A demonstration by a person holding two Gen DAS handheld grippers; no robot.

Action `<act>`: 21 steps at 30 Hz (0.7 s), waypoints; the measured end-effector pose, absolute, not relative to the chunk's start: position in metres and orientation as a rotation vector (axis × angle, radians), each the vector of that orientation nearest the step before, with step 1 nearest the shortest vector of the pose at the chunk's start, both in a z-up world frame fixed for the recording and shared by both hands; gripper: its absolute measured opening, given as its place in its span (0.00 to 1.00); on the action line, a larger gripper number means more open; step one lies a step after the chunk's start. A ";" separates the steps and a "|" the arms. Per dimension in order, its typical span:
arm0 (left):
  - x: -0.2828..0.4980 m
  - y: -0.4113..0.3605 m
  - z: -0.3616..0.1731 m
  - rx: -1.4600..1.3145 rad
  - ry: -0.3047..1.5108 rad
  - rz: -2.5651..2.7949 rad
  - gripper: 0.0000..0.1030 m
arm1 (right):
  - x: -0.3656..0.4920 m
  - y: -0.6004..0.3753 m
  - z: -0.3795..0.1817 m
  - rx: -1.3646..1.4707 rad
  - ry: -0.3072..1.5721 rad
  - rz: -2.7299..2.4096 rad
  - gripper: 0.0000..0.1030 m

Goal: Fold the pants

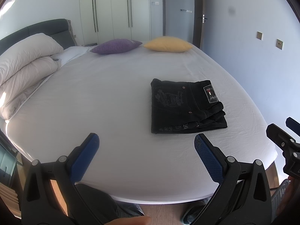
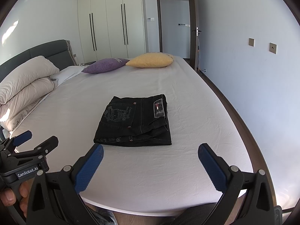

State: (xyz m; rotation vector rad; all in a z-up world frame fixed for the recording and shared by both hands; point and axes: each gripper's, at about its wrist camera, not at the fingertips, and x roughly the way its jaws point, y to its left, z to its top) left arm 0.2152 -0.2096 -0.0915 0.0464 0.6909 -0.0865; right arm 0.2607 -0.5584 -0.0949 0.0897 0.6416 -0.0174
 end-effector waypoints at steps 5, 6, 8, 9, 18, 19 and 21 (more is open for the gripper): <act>0.215 -0.210 -0.092 0.047 0.691 -0.086 1.00 | 0.261 -0.558 -0.095 0.090 0.642 -0.018 1.00; 0.215 -0.210 -0.092 0.046 0.691 -0.087 1.00 | 0.261 -0.558 -0.095 0.090 0.642 -0.017 1.00; 0.215 -0.210 -0.092 0.044 0.693 -0.087 1.00 | 0.260 -0.558 -0.096 0.089 0.642 -0.017 1.00; 0.216 -0.211 -0.093 0.042 0.695 -0.088 1.00 | 0.260 -0.558 -0.096 0.089 0.642 -0.017 1.00; 0.217 -0.208 -0.096 0.031 0.705 -0.100 1.00 | 0.259 -0.556 -0.099 0.089 0.645 -0.016 1.00; 0.217 -0.207 -0.096 0.031 0.706 -0.102 1.00 | 0.259 -0.556 -0.099 0.089 0.645 -0.015 1.00; 0.217 -0.207 -0.096 0.030 0.707 -0.101 1.00 | 0.258 -0.556 -0.100 0.088 0.646 -0.015 1.00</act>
